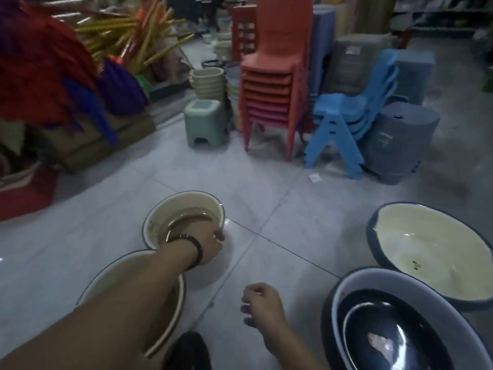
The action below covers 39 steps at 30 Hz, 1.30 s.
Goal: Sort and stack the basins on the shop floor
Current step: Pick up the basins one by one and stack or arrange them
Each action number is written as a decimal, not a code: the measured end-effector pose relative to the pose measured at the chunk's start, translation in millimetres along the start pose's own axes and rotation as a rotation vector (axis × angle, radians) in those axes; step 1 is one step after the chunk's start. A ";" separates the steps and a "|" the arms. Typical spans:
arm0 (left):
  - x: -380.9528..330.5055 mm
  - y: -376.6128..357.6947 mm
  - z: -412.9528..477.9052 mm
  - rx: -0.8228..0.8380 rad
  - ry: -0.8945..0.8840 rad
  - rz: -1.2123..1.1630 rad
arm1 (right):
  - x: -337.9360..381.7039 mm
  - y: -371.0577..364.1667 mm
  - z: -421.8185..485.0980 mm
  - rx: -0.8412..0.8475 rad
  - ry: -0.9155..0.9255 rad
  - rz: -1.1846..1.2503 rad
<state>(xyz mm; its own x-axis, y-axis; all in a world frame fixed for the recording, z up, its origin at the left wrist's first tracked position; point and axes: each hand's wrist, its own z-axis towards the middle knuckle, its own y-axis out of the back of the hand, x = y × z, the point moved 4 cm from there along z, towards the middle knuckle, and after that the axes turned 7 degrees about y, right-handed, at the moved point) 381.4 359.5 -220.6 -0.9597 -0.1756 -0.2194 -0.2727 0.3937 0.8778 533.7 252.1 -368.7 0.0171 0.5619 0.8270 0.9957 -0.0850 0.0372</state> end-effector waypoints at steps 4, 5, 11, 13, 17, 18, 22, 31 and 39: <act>62.3 4.2 22.4 0.017 0.071 0.092 | 3.1 -73.7 55.9 0.061 -0.107 0.091; 72.6 7.6 27.2 0.033 0.075 0.077 | 5.5 -88.7 73.4 0.061 -0.108 0.084; 127.7 42.4 40.8 0.046 0.173 -0.011 | 18.6 -176.7 178.8 0.001 -0.153 0.080; 133.5 44.2 44.6 0.084 0.184 -0.080 | 18.3 -204.3 208.4 0.014 -0.201 0.091; 123.0 48.8 66.4 0.116 0.199 -0.110 | 30.9 -236.0 241.6 0.100 -0.260 0.190; 122.5 51.1 71.4 0.101 0.226 -0.126 | 33.4 -239.3 245.5 0.103 -0.257 0.205; 135.0 63.1 76.8 -0.009 0.379 -0.163 | 43.3 -234.2 242.5 -0.089 -0.251 0.307; 101.6 62.1 53.9 0.038 0.351 -0.240 | 119.7 -107.9 158.3 -0.152 0.082 0.305; 28.9 43.4 1.6 0.149 0.429 -0.565 | 143.4 76.1 12.7 -0.230 0.319 0.321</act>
<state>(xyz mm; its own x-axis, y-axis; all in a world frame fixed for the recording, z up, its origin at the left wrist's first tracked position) 341.6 373.0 -189.5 -0.5666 -0.7153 -0.4090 -0.7548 0.2514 0.6058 613.0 336.7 -254.4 0.2547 0.2018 0.9457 0.8981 -0.4119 -0.1540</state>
